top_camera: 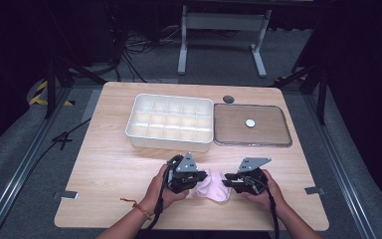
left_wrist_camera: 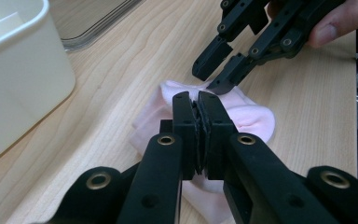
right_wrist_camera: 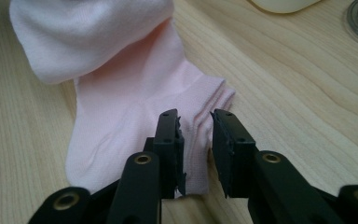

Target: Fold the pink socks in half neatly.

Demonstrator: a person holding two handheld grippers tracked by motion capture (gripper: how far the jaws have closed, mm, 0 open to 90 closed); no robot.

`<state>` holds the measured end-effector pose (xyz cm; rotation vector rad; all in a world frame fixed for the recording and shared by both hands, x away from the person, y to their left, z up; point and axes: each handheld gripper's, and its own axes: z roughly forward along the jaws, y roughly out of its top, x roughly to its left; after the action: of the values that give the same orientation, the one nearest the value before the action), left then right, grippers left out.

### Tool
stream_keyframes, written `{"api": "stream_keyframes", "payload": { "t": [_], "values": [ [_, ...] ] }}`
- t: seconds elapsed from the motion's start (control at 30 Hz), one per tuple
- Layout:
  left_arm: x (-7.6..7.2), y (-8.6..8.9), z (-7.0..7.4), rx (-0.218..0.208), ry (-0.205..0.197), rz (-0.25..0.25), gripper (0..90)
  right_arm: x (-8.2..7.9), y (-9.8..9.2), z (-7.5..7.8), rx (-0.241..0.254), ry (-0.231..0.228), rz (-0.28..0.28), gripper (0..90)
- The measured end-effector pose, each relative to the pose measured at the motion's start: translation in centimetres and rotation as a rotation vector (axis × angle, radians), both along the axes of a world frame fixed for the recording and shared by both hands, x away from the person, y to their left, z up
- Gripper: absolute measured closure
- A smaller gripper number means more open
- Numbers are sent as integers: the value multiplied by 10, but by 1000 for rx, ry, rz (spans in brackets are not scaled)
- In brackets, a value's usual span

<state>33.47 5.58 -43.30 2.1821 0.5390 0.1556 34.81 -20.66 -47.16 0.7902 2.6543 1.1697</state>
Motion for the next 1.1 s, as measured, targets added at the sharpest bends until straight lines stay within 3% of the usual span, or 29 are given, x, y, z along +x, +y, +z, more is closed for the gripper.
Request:
{"api": "stream_keyframes", "payload": {
  "t": [0.1, 0.67, 0.8, 0.9, 0.97, 1.1],
  "values": [
    [1, -3, 1, 9, 0, -10, 864, 1, 2, -3, 7, 23, 7, 738],
    [0, -27, -7, 72, 1, -49, 864, 0, 3, -3, 14, 20, 12, 693],
    [0, -27, -8, 63, 4, -42, 864, 1, 0, 3, 23, 17, -2, 676],
    [1, -28, -8, 64, 4, -44, 864, 1, -6, 6, 41, 22, -15, 700],
    [1, -31, -9, 79, -2, -59, 864, 1, -5, 1, 9, 32, -6, 736],
    [0, -35, -10, 76, 0, -63, 862, 2, -2, 0, 5, 40, 13, 780]
  ]
}}
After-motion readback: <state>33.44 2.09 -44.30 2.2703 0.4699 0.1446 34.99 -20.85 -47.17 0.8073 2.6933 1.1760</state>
